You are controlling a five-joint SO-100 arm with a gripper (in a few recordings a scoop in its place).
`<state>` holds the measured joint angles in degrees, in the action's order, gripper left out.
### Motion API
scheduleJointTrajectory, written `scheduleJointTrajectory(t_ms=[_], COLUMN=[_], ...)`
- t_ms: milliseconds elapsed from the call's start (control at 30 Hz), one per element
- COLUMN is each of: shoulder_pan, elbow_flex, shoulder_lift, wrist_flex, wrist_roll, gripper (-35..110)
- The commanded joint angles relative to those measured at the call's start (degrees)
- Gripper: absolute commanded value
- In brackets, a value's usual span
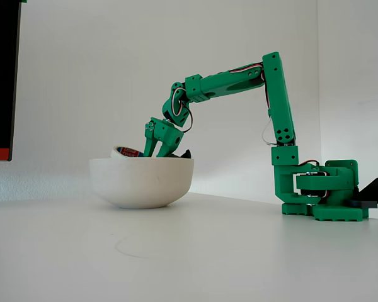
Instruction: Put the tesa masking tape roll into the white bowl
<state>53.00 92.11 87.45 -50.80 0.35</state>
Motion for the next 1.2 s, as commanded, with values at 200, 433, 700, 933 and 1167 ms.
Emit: scheduleJointTrajectory(t_ms=[200,433,700,933,1167], shoulder_pan=[4.04,4.31,3.6,3.52,2.81], elbow_flex=[-4.22,-4.31,-4.39,-4.39,-4.57], shoulder_lift=[-5.1,-5.1,-4.31,-4.31,-2.37], wrist_flex=[2.02,2.37,1.67,2.02,3.78], wrist_roll=[-1.58,-1.32,-0.44,0.18,2.37], gripper=[-8,-8,12,-8,-8])
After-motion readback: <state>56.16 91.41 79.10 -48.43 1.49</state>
